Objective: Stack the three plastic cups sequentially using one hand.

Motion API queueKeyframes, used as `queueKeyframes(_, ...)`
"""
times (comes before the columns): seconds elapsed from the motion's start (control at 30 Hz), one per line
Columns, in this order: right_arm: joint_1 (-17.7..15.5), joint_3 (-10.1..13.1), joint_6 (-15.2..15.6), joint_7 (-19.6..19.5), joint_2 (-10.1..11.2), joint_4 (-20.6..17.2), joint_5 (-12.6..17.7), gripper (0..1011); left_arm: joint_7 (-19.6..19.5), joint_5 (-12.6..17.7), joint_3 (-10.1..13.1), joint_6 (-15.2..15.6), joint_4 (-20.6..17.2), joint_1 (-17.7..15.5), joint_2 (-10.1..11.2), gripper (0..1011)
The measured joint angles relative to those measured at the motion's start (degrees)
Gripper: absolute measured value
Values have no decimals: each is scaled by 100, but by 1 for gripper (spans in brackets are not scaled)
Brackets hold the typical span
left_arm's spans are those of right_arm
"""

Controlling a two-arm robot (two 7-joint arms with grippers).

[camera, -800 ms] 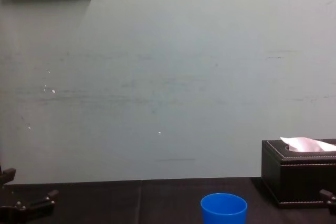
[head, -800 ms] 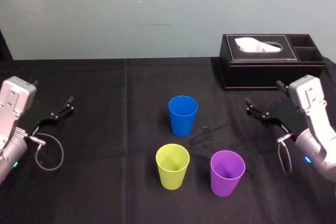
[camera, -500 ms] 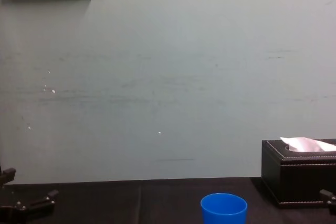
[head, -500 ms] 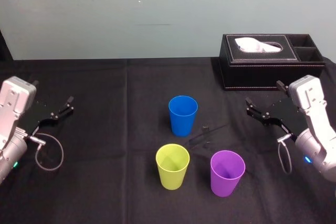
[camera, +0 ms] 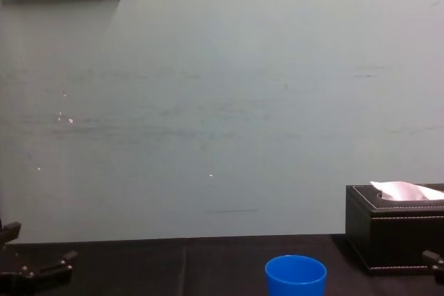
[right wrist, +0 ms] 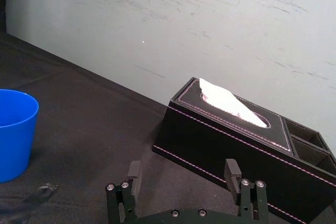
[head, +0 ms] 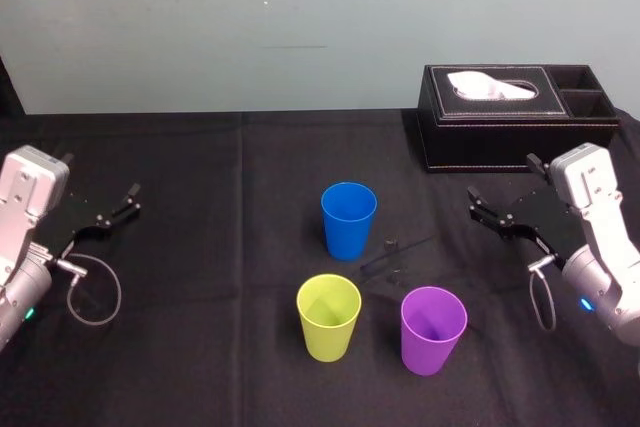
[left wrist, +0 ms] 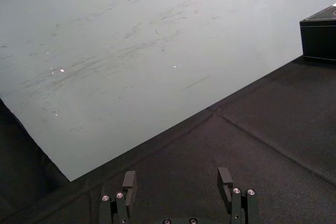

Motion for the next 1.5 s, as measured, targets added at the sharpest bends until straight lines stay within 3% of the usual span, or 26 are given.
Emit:
queueKeyframes(0.9, -20, 47, -1, 73, -18, 0, 28, 1003, 0, 0, 0, 0, 0, 0, 0, 1011)
queueKeyframes(1.23, -414, 429, 73, 604, 185, -483, 549, 1003, 0, 0, 0, 0, 0, 0, 0, 1011)
queueKeyframes(1.5, -1155, 918, -86, 956, 631, -1233, 947, 1003, 0, 0, 0, 0, 0, 0, 0, 1011)
